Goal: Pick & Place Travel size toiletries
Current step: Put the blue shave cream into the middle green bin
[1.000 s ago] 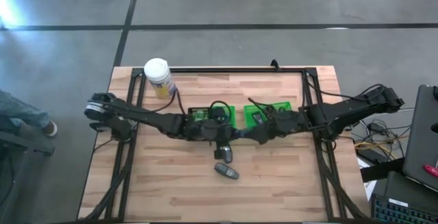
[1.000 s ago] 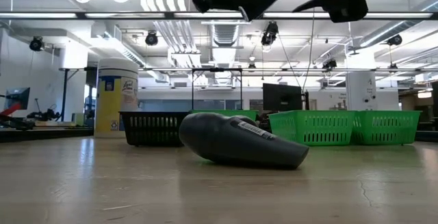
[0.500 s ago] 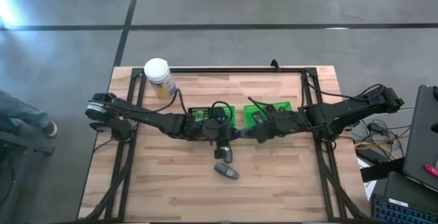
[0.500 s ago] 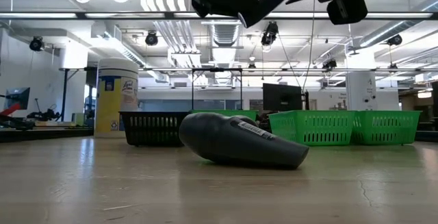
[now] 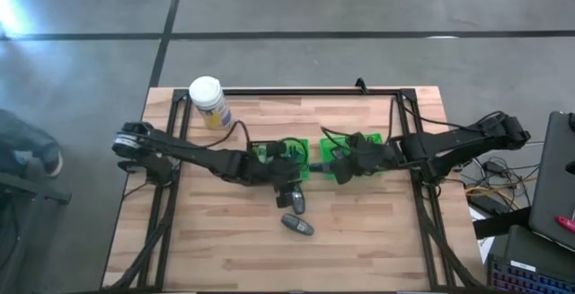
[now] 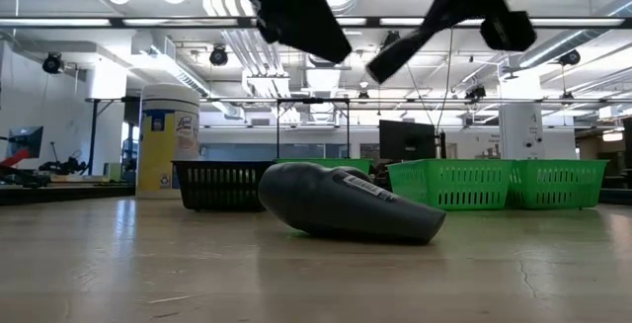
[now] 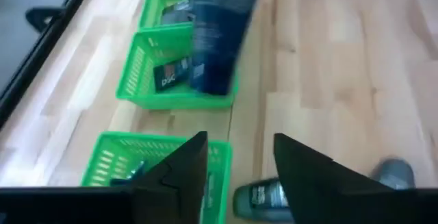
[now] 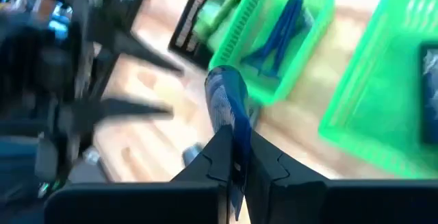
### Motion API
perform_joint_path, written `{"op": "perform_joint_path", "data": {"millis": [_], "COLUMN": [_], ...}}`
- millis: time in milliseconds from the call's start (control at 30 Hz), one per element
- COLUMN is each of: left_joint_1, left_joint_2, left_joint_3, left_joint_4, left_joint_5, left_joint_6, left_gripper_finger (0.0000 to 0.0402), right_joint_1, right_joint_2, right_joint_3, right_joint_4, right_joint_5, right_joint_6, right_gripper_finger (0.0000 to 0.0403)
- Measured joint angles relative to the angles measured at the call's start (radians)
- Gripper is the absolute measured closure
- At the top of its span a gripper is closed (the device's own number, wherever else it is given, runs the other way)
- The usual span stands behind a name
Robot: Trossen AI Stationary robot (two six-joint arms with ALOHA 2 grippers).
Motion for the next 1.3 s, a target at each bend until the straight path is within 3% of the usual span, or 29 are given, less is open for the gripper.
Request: {"op": "perform_joint_path", "data": {"millis": [133,333,500,800,967,1167,1300], "left_joint_1": [0.005,-0.006,-0.035,-0.048,-0.048,-0.048,-0.048], "left_joint_2": [0.0,0.0,-0.004,-0.031,-0.037,-0.038,-0.039], "left_joint_3": [0.002,-0.001,-0.022,-0.029,-0.03,-0.031,-0.031], "left_joint_4": [-0.136,-0.325,-0.339,-0.443,-0.502,-0.515,-0.503], "left_joint_5": [-0.089,-0.094,-0.115,-0.175,-0.174,-0.157,-0.051], "left_joint_6": [-0.116,-0.24,-0.269,-0.318,-0.345,-0.337,-0.257], "left_gripper_finger": [0.0183,0.0145,0.0145,0.0145,0.0145,0.0145,0.0145], "right_joint_1": [-0.022,-0.025,-0.03,-0.024,-0.025,-0.024,-0.011], "right_joint_2": [0.001,0.019,0.098,0.358,0.445,0.474,0.455], "right_joint_3": [0.018,0.03,0.038,0.093,0.153,0.187,0.196], "right_joint_4": [-0.162,-0.4,-0.413,-0.42,-0.423,-0.424,-0.425], "right_joint_5": [0.065,0.218,0.317,0.435,0.433,0.327,0.306], "right_joint_6": [-0.018,-0.016,-0.145,-0.352,-0.418,-0.465,-0.463], "right_gripper_finger": [0.0391,0.039,0.039,0.039,0.0388,0.0325,0.0255]}}
